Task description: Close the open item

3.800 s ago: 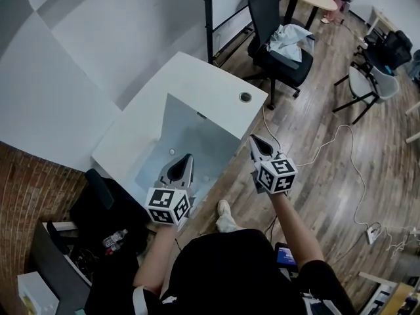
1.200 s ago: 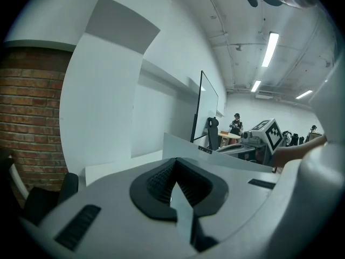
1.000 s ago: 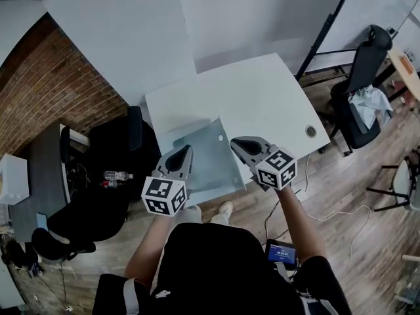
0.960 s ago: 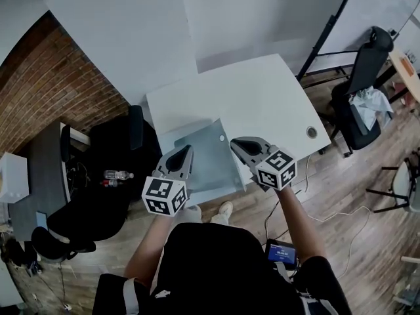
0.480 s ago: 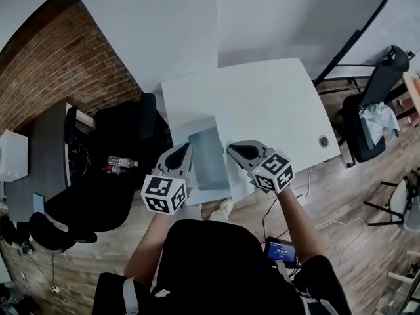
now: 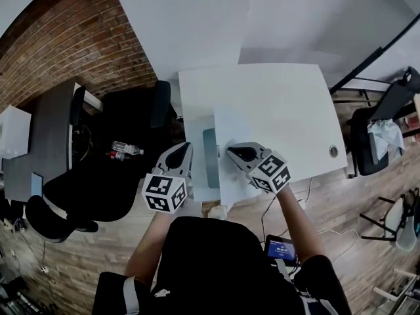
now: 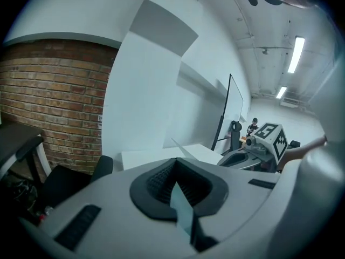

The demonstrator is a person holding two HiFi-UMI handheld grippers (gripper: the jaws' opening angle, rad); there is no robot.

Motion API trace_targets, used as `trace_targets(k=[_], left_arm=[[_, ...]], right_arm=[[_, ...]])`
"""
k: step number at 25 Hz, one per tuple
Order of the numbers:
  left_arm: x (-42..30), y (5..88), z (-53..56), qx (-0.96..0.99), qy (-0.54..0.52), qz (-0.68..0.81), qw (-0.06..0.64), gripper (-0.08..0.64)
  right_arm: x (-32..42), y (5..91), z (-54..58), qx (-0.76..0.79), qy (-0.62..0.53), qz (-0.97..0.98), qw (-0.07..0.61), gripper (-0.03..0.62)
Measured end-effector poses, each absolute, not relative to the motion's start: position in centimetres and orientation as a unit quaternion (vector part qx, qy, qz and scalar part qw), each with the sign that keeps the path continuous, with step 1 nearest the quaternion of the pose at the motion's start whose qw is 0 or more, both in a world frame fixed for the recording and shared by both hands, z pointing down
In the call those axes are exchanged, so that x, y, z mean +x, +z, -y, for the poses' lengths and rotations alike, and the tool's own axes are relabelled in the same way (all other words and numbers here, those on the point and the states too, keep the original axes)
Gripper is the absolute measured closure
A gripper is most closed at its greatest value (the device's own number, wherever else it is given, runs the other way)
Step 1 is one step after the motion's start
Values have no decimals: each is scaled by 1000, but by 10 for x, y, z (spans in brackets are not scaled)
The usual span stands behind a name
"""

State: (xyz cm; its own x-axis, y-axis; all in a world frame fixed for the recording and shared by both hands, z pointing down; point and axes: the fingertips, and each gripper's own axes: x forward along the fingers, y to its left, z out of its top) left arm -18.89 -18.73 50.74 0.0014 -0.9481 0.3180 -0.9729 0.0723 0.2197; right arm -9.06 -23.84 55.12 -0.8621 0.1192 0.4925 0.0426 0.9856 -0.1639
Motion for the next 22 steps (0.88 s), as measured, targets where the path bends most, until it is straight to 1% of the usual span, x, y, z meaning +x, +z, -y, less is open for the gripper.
trace_targets(k=[7, 22], left_arm=[[-210, 516, 175, 659, 27, 722, 211, 551], [-226, 546, 150, 635, 21, 733, 244, 551]], right_arm=[[-112, 566, 225, -79, 77, 953, 283, 555], [-139, 597, 203, -121, 66, 935, 327, 555]])
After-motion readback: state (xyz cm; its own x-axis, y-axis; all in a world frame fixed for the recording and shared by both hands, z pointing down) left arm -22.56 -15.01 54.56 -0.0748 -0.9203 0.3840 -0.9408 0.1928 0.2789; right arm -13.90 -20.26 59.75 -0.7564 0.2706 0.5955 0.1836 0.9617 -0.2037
